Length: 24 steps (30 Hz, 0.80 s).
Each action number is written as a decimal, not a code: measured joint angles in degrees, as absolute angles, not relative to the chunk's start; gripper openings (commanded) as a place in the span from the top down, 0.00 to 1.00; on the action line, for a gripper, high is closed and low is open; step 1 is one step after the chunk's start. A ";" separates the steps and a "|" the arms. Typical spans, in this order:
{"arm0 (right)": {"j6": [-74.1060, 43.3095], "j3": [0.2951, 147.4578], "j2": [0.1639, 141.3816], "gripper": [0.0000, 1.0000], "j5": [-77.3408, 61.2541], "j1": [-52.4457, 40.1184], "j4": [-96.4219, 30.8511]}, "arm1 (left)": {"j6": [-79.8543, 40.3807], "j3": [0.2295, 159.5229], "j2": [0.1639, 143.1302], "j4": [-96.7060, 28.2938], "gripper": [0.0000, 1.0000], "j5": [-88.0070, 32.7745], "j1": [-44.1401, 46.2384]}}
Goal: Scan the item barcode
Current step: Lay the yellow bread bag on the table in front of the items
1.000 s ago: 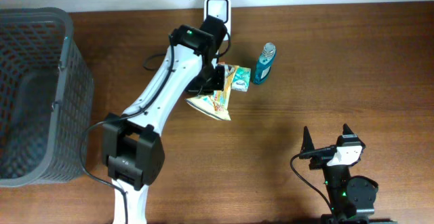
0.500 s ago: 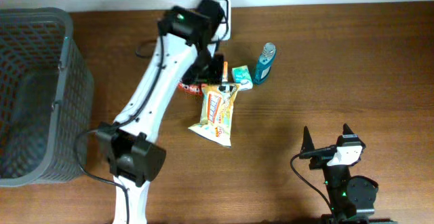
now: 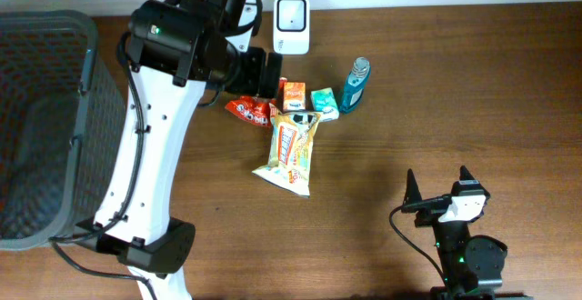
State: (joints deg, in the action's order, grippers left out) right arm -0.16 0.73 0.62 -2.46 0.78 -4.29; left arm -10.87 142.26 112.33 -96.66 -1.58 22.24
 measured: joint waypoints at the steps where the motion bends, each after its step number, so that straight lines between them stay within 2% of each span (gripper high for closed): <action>1: -0.19 0.73 0.62 0.02 -2.46 0.78 -4.29 | -10.63 140.49 112.25 -96.38 0.01 -0.64 21.96; 8: -0.19 0.73 0.62 0.02 -2.46 0.78 -4.29 | -10.24 123.87 112.84 -84.99 0.01 2.04 18.09; 16: -0.91 0.62 0.62 0.02 -3.27 0.78 -2.33 | -12.88 121.12 112.84 -79.53 0.01 2.20 16.47; 20: -12.03 0.62 0.64 0.02 -21.56 0.78 10.59 | -13.08 119.15 112.84 -79.42 0.01 2.17 16.47; 24: -15.77 0.62 0.64 0.02 -32.84 0.78 23.68 | -13.08 118.06 112.84 -79.44 0.01 2.26 16.19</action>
